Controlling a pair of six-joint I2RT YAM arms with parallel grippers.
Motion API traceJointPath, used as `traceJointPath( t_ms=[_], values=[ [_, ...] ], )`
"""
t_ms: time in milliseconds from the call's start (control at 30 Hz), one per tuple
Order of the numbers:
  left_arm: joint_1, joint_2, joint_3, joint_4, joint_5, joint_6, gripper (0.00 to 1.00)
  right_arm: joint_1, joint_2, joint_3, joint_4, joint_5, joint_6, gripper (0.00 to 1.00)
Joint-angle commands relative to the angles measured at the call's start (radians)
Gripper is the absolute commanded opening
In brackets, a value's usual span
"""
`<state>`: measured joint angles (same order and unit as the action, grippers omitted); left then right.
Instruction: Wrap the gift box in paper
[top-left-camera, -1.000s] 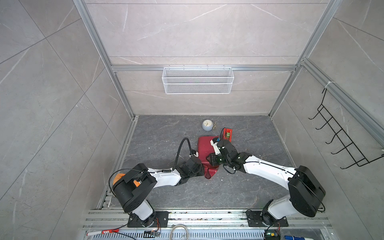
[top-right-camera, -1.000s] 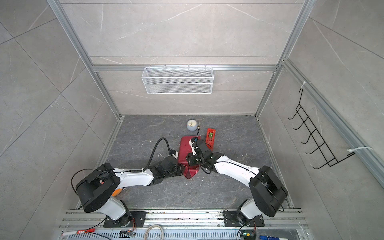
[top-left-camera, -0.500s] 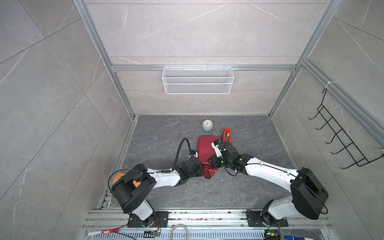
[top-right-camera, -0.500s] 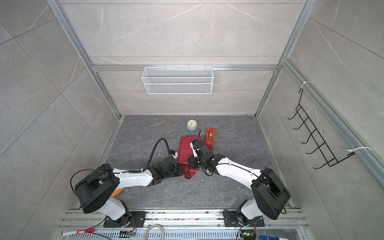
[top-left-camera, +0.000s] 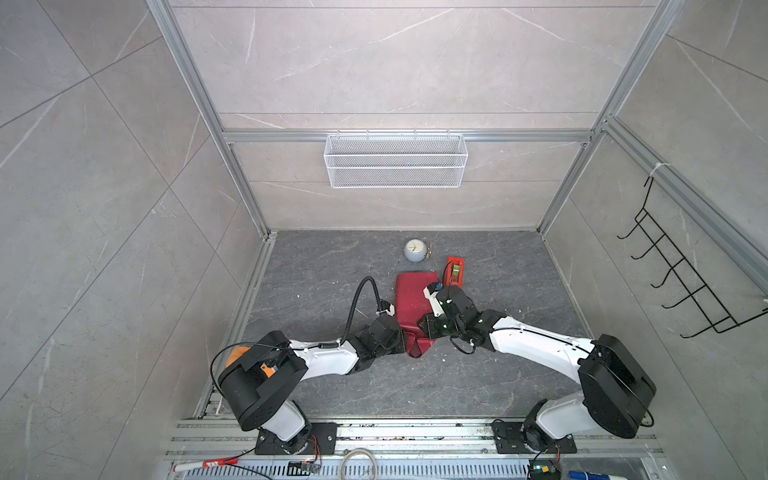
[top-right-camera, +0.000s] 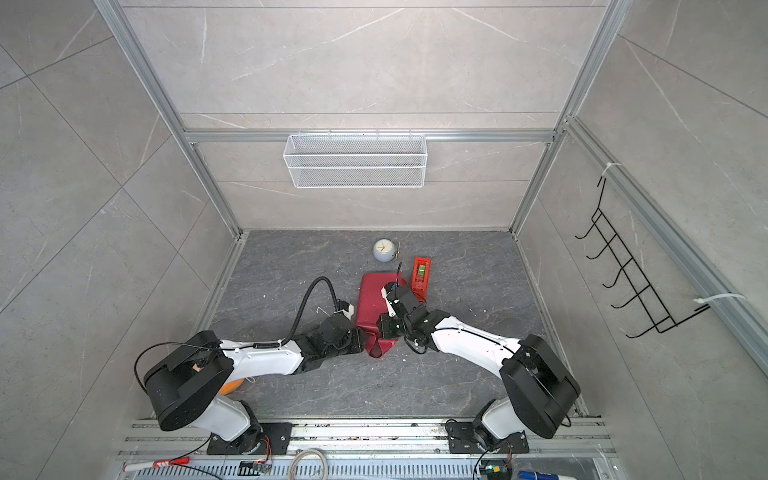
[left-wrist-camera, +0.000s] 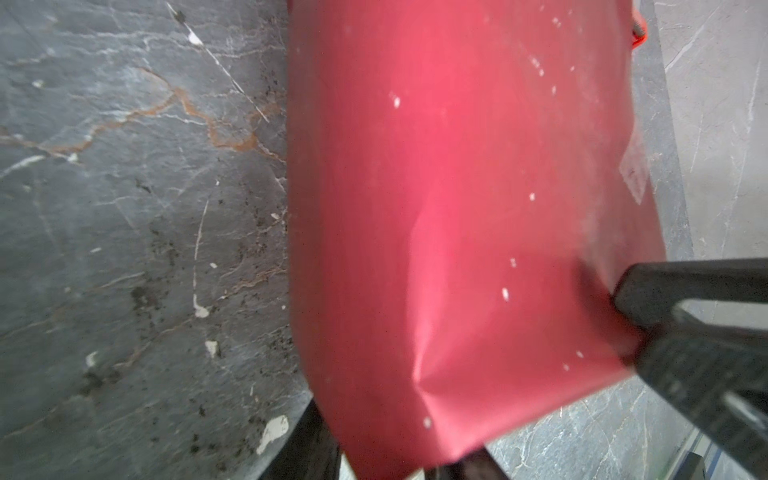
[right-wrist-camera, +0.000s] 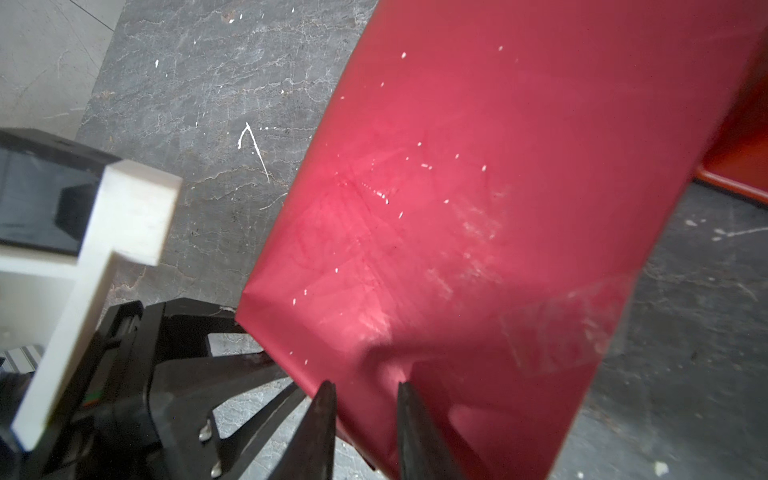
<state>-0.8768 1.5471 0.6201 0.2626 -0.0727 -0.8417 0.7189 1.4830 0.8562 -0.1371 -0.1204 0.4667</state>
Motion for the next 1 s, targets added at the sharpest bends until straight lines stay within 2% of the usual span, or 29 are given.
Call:
traceJointPath(
  t_ms=[0,333,967],
  values=[
    [-0.002,-0.024,-0.002,0.021,-0.002,-0.005,0.33,0.004,-0.022,0.005,-0.002,-0.037,-0.013,0.31],
    [-0.002,-0.017,0.002,0.021,-0.001,-0.002,0.33,0.043,-0.005,0.045,0.007,-0.025,-0.022,0.31],
    [-0.002,0.017,0.023,0.070,0.029,0.001,0.33,0.045,0.021,0.003,0.014,0.005,-0.019,0.29]
  ],
)
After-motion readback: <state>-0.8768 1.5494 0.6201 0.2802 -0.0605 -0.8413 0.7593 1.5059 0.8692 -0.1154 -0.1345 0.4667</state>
